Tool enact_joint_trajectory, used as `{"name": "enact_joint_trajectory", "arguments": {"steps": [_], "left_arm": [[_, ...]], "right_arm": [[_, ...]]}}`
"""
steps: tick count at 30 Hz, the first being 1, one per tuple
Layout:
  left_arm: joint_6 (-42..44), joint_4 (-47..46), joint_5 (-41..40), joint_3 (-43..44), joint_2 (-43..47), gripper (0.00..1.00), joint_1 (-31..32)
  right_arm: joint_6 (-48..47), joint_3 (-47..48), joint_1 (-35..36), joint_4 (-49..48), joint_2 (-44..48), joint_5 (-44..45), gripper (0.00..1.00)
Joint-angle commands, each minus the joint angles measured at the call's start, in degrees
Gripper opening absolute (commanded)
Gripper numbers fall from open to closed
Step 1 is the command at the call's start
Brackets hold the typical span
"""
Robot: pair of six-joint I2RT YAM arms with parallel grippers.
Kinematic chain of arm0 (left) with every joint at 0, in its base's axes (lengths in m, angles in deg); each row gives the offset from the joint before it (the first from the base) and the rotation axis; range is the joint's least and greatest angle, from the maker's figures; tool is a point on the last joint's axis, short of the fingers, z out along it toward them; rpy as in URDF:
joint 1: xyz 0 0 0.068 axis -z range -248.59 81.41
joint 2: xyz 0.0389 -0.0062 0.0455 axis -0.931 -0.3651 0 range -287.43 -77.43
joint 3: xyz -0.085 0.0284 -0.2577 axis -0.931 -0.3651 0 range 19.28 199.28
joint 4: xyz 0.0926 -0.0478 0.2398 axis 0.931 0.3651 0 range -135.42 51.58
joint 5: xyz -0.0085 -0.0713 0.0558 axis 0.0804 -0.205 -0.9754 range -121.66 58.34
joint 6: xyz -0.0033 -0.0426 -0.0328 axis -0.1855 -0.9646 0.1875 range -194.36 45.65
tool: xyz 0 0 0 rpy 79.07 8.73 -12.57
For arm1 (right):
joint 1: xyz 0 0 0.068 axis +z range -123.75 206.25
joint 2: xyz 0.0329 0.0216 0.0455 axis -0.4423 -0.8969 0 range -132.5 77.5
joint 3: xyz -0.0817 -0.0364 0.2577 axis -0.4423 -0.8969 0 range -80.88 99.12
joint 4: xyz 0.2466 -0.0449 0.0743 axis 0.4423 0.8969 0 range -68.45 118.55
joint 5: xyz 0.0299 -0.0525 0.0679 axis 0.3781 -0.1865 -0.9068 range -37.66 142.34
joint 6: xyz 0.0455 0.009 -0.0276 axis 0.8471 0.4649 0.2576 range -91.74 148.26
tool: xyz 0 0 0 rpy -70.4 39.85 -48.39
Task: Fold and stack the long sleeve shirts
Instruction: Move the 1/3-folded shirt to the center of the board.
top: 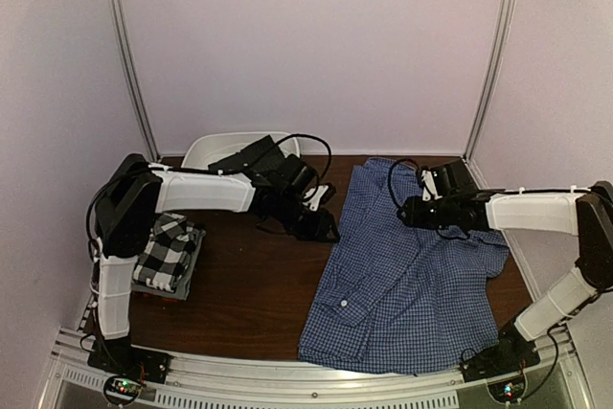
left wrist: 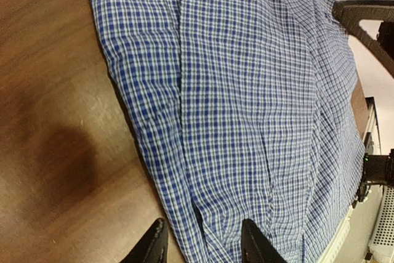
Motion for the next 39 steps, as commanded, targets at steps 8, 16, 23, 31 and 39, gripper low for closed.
{"name": "enact_joint_trajectory", "arguments": {"steps": [8,16,23,31,39], "left_arm": [[4.1,4.4,-3.8,14.2,-12.4,0.42,-2.5],[2.7,5.2,-2.4,19.3,-17.4,0.40,-2.6],[0.6,5.0,-0.9,19.6,-18.8,0.24,-2.6],[-2.6,3.5,-1.5,13.9,-16.1,0.00,-2.7],[-3.4,2.7,-5.9,3.6,-9.7,0.00,-7.3]], "right_arm": [[1.9,2.7,-6.5,-7.1,-14.9,-0.9,0.37],[0.2,5.5,-6.9,-4.9,-20.9,3.2,0.36],[-0.9,8.3,-6.9,-4.8,-24.1,4.5,0.36],[-2.1,12.5,-6.5,-2.6,-28.0,3.9,0.37],[-3.9,18.6,-4.4,1.3,-30.3,3.8,0.44]]}}
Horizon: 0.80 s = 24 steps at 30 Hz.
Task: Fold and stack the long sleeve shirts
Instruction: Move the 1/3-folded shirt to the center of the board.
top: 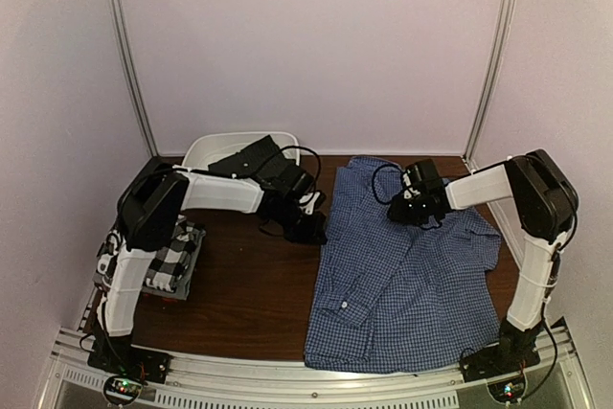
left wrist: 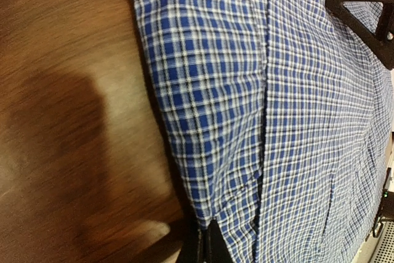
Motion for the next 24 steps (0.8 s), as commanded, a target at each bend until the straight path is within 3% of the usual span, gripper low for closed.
{"name": "enact_joint_trajectory", "arguments": {"steps": [1,6,14,24], "left_arm": [[-0.2,2.4,-3.9,-5.8,3.1,0.00,-4.5],[1.4,2.6,-4.9,-8.8,4.7,0.00,-8.6],[4.7,3.7,-4.0,-6.4,4.7,0.00,-10.0],[10.3,6.0,-4.1,-0.9,8.5,0.39,-9.4]], "right_arm": [[-1.7,3.9,1.3,5.1,-1.7,0.8,0.47],[-1.8,5.5,2.2,6.9,1.8,0.2,0.53],[-0.4,-0.5,3.1,7.7,10.2,2.2,0.53],[4.0,-14.3,-0.6,7.4,26.9,4.4,0.53]]}}
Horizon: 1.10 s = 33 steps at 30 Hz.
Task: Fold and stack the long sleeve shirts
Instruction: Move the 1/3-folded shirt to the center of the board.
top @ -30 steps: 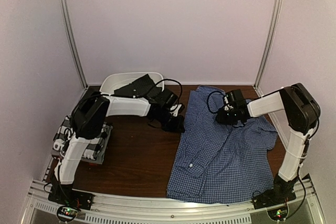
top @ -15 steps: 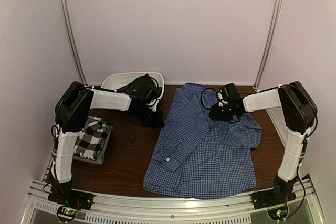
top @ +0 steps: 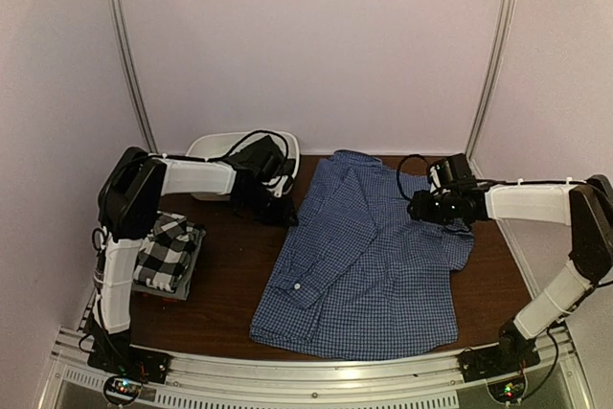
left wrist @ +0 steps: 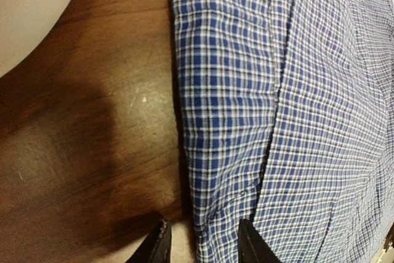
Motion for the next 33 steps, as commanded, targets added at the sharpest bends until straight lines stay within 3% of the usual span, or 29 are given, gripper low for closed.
{"name": "enact_joint_trajectory", "arguments": {"steps": [1,4,10,18,33], "left_arm": [[3.9,2.1,-1.0,3.4,4.2,0.42,0.6],[4.8,2.3,-0.5,4.3,5.8,0.50,1.3],[6.0,2.5,-0.4,5.9,8.3,0.55,3.2],[5.5,0.0,2.6,7.9,7.5,0.55,7.1],[3.8,-4.7,4.7,6.4,1.2,0.54,9.2]], "right_arm": [[2.8,-4.5,-0.8,0.9,7.2,1.6,0.53],[4.1,-7.5,-0.7,2.6,10.7,0.8,0.53],[7.7,-14.1,1.5,6.4,18.2,-1.4,0.54],[17.5,-20.6,14.0,12.5,25.8,2.5,0.54],[31.3,-26.7,31.0,11.3,20.8,5.4,0.54]]}}
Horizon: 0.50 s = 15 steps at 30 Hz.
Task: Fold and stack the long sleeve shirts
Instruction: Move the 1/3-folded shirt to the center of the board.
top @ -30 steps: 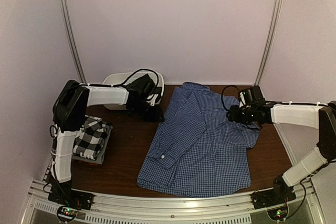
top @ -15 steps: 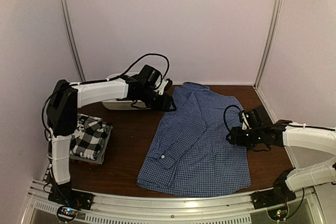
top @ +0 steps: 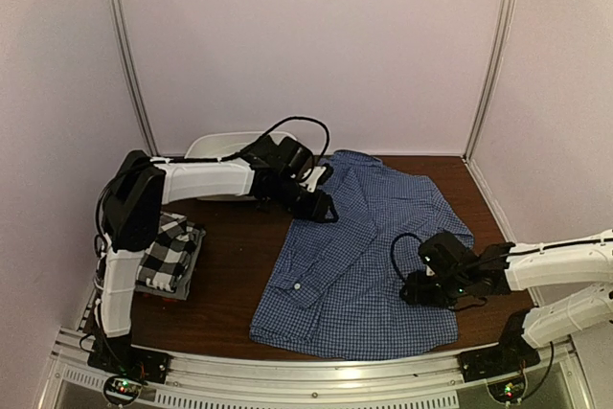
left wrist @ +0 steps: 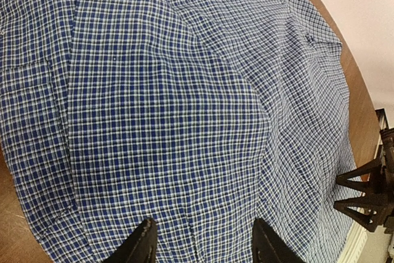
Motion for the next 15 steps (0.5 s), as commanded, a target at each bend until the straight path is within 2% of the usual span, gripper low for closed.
{"name": "enact_joint_trajectory", "arguments": {"steps": [1,8,12,15], "left_arm": [[-0.4,-4.4,0.7,-0.7,-1.0,0.53,-0.3],[-0.5,-4.9,-0.1,-2.4,-1.8,0.53,-0.8],[-0.2,-4.8,-0.5,-3.3,-1.8,0.53,-1.4],[0.1,-4.8,-0.4,-3.5,-1.9,0.53,-1.7]], "right_arm": [[6.2,-2.6,4.4,-0.4,-1.8,0.8,0.54],[13.1,-5.1,12.4,3.3,-2.0,-1.8,0.57],[16.2,-7.4,14.6,6.7,2.4,-2.8,0.57],[17.6,-6.9,14.5,10.9,7.9,-0.1,0.60]]}}
